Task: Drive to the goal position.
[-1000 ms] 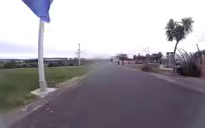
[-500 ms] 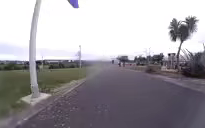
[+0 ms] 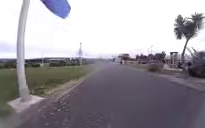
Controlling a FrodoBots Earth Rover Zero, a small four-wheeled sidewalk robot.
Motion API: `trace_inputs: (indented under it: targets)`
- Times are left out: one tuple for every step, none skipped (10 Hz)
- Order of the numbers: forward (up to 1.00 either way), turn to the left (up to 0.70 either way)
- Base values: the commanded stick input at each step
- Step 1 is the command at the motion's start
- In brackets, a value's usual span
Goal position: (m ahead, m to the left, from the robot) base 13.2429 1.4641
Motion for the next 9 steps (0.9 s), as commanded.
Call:
trace_inputs:
  targets:
    - [0.85,-0.06]
    - [0.85,0.0]
    - [0.85,0.0]
    - [0.85,0.0]
    - [0.85,0.0]
    - [0.85,0.0]
    - [0.85,0.0]
    - [0.85,0.0]
    - [0.85,0.0]
